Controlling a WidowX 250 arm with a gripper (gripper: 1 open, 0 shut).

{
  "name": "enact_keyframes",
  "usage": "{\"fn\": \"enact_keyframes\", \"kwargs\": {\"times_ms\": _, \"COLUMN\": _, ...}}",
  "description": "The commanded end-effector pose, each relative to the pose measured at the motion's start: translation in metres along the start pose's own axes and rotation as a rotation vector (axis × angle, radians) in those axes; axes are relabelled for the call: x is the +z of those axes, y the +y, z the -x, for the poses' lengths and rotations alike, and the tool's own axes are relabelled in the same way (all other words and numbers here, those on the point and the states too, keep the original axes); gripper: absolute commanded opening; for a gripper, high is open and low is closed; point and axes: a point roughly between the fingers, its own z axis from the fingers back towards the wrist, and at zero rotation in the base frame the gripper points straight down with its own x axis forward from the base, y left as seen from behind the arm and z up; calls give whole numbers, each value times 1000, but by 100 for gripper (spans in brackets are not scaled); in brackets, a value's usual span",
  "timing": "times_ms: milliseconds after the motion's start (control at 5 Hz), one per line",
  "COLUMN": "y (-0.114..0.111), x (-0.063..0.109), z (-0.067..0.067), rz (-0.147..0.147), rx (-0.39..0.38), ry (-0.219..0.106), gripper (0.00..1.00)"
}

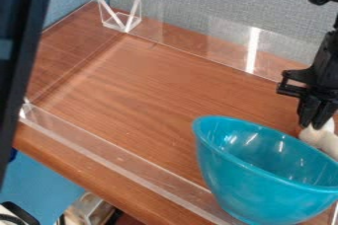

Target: Put the mushroom in the blue bowl

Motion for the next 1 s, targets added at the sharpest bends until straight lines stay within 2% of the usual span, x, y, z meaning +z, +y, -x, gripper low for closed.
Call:
{"fn": "enact_keyframes", "kwargs": {"times_ms": 0, "y": 0, "x": 47, "z": -5, "rz": 56, "rx": 8, "ry": -74, "gripper": 0}}
{"fn": "enact_keyframes", "kwargs": {"times_ms": 200, "y": 4, "x": 57, "z": -7, "rz": 48, "rx": 19, "ry": -70, "gripper": 0}}
{"fn": "enact_keyframes", "kwargs": {"times_ms": 400, "y": 10, "x": 47, "z": 1, "rz": 41, "rx": 28, "ry": -60, "gripper": 0}}
{"fn": "enact_keyframes", "kwargs": {"times_ms": 600, "y": 17, "x": 67, "z": 2, "rz": 54, "rx": 66, "ry": -91, "gripper": 0}}
{"fn": "enact_keyframes", "kwargs": {"times_ms": 800, "y": 20, "x": 100, "z": 20, "rz": 60, "rx": 173, "ry": -119, "gripper": 0}}
